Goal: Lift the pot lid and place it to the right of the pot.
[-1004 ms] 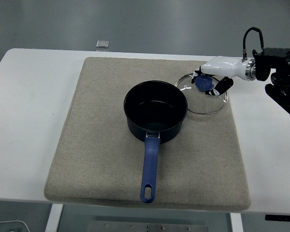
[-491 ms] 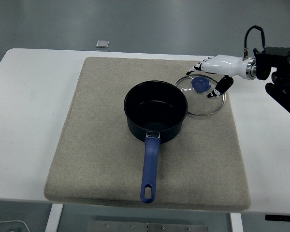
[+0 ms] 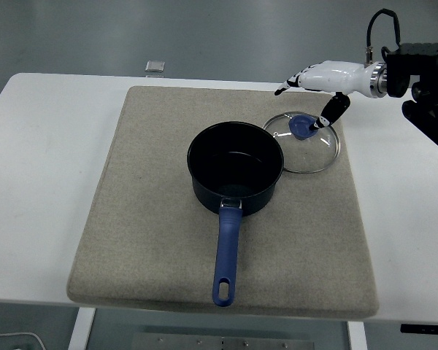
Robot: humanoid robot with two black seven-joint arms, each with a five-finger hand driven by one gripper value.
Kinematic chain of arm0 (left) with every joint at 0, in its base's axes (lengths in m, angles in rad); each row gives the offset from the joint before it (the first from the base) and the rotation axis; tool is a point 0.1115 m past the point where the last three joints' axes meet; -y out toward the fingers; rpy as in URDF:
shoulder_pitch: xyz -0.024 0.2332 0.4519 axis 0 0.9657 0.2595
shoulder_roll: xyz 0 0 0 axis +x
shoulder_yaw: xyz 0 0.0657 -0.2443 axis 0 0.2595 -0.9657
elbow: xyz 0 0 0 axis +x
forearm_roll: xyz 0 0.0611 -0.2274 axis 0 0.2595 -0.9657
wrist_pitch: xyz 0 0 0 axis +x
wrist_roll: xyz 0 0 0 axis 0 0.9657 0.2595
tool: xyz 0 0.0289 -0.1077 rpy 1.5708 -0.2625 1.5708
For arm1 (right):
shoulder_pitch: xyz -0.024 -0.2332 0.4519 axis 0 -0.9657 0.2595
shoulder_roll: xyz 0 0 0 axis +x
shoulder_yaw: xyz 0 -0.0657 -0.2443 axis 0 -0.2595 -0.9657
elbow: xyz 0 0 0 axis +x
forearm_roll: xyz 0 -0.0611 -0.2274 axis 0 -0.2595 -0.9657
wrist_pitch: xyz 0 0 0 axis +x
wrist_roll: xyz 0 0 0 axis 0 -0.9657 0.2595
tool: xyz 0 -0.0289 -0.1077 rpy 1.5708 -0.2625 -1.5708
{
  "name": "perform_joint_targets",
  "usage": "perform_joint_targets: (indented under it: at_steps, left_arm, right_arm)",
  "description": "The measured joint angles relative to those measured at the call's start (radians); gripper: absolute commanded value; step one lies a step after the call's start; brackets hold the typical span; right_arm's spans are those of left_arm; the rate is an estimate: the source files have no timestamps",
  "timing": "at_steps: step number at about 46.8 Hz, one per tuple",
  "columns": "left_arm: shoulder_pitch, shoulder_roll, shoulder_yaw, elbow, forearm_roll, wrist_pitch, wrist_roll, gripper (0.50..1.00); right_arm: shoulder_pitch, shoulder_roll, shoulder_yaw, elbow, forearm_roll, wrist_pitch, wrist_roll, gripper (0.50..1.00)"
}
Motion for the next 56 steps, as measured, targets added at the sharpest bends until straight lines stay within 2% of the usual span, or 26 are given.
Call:
perform_joint_targets:
  at_steps: [8,15,27,36,42,49,56]
  left_arm:
    - [0.0,0.0,0.0,0.0,0.0,0.0,0.0,1.0]
    - [0.0,0.0,0.0,0.0,0.0,0.0,0.0,1.0]
    - [0.0,0.0,0.0,0.0,0.0,0.0,0.0,1.0]
    - [0.0,0.0,0.0,0.0,-0.001,0.0,0.0,1.0]
    - [0.0,0.0,0.0,0.0,-0.001,0.0,0.0,1.0]
    - [0.0,0.0,0.0,0.0,-0.001,0.0,0.0,1.0]
    - [0.0,0.0,0.0,0.0,-0.001,0.0,0.0,1.0]
  right_arm:
    - [0.045,0.005,0.008,0.028,0.0,0.0,0.0,0.905]
    - [0.08,0.005,0.037,0.075,0.051,-0.022,0.0,0.905]
    - [0.095,0.028,0.177,0.093,0.322,-0.223,0.0,0.905]
    - [0.088,0.03,0.221,0.087,0.602,-0.323,0.0,0.905]
    - [0.086,0.03,0.223,0.069,0.864,-0.33,0.0,0.905]
    - [0.072,0.03,0.216,0.018,1.154,-0.307,0.0,0.905]
    - [0.038,0.031,0.212,0.001,1.243,-0.239,0.0,0.905]
